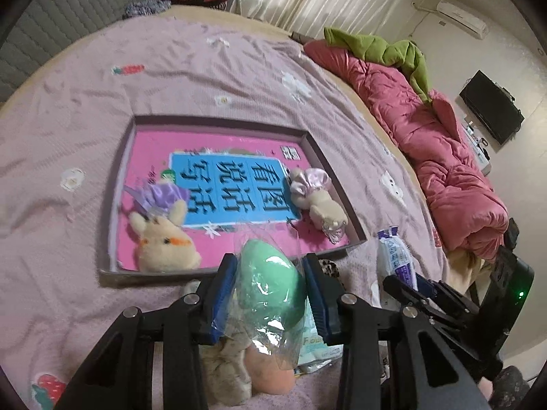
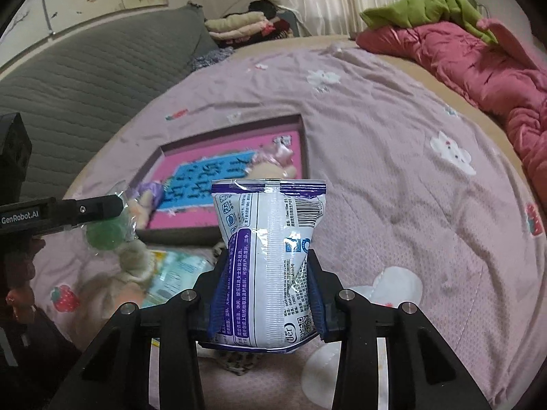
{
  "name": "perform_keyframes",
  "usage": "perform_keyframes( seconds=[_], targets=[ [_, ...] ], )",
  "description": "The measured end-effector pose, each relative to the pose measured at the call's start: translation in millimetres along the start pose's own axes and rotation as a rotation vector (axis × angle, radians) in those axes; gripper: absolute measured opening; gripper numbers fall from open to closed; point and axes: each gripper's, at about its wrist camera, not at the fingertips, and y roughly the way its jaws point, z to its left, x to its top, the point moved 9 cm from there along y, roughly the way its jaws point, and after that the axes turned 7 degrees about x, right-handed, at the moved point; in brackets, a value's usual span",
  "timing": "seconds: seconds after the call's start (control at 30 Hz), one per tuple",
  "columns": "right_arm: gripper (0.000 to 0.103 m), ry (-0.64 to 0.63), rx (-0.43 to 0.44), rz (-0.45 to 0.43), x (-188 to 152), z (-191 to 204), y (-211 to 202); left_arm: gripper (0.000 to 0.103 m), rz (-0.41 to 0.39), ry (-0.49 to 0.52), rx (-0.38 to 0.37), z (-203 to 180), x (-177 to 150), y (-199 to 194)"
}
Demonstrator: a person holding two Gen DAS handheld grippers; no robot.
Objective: Organize soft objects
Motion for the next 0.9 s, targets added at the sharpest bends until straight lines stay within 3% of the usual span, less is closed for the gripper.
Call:
perform_keyframes(
  seconds=[0.4,0.9],
  targets=[
    [0.041,-0.063,0.005,-0.053,21,32,-21,0.040,-0.070,-0.007,0.071,25,6,-38],
    [0.041,-0.156,-0.011,-0.098,51,75,-32,0.040,-0.125,0.008,0.090,19,19,-61]
  ],
)
